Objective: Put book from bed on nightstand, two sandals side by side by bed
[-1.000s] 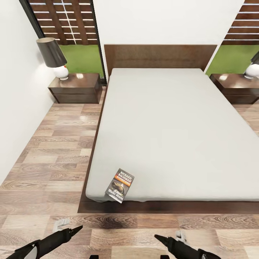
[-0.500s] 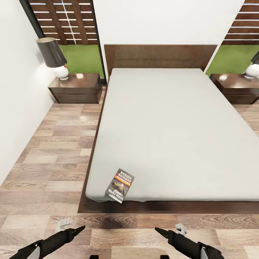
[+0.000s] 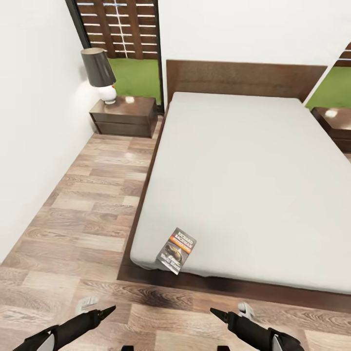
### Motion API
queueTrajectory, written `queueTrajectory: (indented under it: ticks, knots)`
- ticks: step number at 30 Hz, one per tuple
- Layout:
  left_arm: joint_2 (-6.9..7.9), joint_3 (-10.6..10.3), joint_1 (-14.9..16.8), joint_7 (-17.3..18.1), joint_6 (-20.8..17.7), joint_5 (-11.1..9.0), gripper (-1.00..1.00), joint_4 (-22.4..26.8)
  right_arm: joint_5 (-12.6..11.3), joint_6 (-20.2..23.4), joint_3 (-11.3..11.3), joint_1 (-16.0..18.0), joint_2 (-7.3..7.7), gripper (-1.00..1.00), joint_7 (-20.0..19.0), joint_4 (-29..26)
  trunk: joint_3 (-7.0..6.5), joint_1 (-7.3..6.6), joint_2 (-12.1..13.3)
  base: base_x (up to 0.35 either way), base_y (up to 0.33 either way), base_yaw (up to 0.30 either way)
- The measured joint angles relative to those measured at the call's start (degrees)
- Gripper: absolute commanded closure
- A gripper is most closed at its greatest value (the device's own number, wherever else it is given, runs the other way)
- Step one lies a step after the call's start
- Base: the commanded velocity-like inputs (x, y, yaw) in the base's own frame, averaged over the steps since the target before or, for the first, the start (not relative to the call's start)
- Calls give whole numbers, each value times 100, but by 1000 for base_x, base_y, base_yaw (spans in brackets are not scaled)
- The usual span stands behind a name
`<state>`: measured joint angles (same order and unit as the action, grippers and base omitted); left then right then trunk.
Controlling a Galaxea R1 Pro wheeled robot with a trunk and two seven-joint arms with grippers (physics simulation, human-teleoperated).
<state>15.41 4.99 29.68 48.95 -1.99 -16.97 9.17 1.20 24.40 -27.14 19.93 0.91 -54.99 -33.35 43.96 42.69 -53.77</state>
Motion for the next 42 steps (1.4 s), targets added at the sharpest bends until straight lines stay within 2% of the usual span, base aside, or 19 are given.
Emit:
queueTrajectory:
  ticks: [11, 17, 22, 26, 32, 35, 39, 42]
  knots:
    - [-2, 0, 3, 0, 0, 0, -100, -1, 0, -2, 5, 0, -7, -100, 0, 0, 0, 0, 0, 0, 0, 282]
    - [-2, 0, 3, 0, -1, -1, -100, -1, -28, 16, 6, 2, -22, -100, -8, -24, 0, 0, 0, 0, 0, 73]
    - [-2, 0, 4, 0, 0, -1, -100, -2, -111, 109, 15, 63, -188, -100, -2, -140, 0, 0, 0, 0, 0, 10]
    - [-2, 0, 4, -1, 0, -2, -100, -4, -187, 133, 6, 254, -297, -100, 30, -381, 0, 0, 0, 0, 0, 2]
    - [-2, 0, 6, 0, -2, -7, -100, -8, -208, 133, -6, 292, -306, -100, 45, -431, 0, 0, 0, 0, 0, 0]
    - [-2, 0, 6, 0, -3, -7, -100, -9, -290, 132, -25, 296, -305, -100, 38, -430, 0, 0, 0, 0, 0, 0]
    - [-4, 0, 7, -3, -7, -7, -100, -9, -601, 129, -22, 297, -312, -100, 38, -427, 0, 0, 0, 0, 0, 0]
    - [-5, 0, 5, -7, -8, -7, -100, -9, -663, 121, -15, 298, -313, -100, 40, -420, 0, 0, 0, 0, 0, 0]
